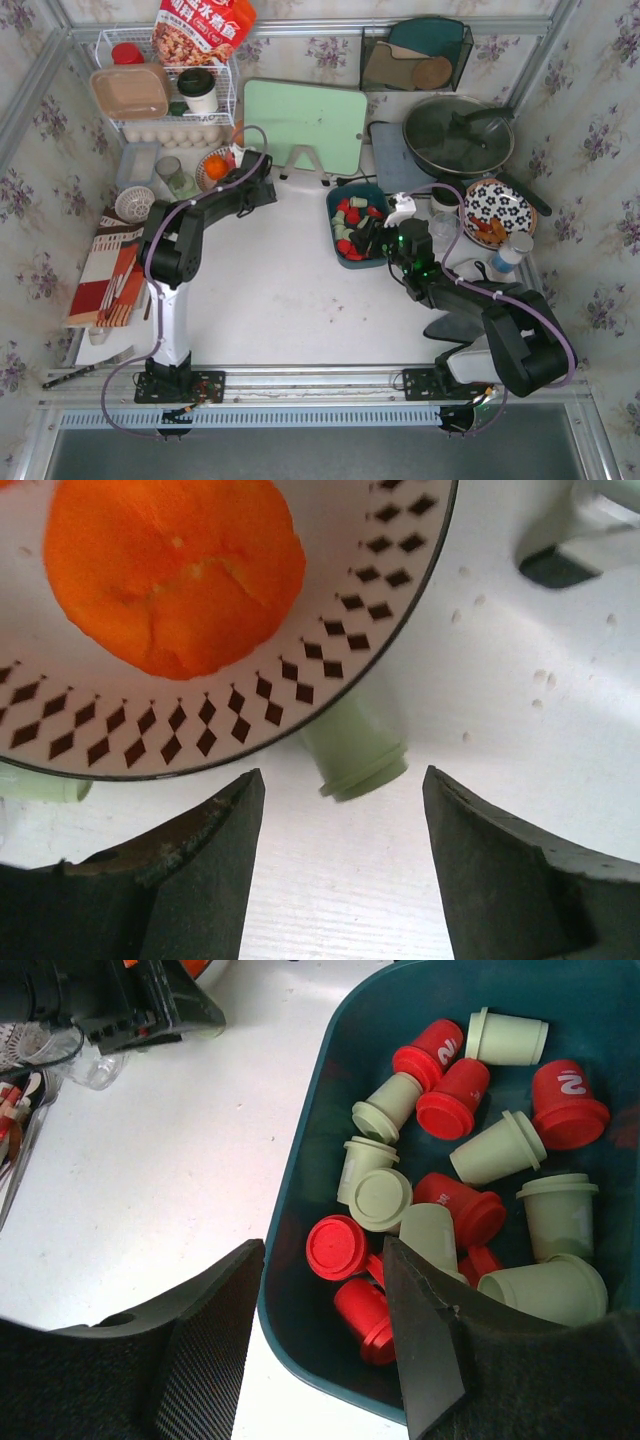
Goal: Mix the coffee capsules in the storage basket
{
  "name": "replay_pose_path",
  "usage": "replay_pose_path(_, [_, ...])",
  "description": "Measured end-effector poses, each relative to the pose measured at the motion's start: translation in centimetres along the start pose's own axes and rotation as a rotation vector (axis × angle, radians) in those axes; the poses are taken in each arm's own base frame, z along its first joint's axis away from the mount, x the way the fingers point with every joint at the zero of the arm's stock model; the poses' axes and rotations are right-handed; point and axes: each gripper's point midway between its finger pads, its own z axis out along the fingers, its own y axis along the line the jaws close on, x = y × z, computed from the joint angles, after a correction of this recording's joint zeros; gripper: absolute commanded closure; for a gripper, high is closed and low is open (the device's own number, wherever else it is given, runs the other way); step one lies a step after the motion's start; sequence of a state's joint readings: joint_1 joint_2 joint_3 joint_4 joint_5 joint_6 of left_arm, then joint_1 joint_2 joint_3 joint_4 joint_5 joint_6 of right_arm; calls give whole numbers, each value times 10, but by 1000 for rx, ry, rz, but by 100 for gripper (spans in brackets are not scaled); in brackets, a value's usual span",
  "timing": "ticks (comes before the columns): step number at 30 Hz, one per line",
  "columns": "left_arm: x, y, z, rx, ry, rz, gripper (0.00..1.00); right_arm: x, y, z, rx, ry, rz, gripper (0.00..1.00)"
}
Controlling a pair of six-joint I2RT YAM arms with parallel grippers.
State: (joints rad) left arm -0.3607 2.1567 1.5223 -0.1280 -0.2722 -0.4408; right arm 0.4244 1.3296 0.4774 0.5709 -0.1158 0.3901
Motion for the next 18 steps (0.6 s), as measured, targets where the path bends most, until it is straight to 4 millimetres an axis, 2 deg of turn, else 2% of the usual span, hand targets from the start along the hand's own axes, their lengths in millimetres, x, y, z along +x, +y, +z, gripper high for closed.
replay_pose_path(5, [-24, -4, 8, -61, -27, -61, 33, 2, 2, 1, -14, 10, 1, 41])
replay_pose_path(11, [-23, 2, 16, -154, 29, -98, 39, 2, 4, 2, -21, 15, 2, 41])
replay_pose_path(13, [-21, 7, 14, -189, 45, -104, 43, 2, 4, 2, -24, 15, 5, 41])
replay_pose_path(15, [-14, 14, 12, -221, 67, -107, 55, 3, 5, 2, -30, 18, 5, 41])
replay_pose_path(18, [-2, 21, 11, -250, 97, -109, 66, 3, 6, 2, -35, 20, 5, 41])
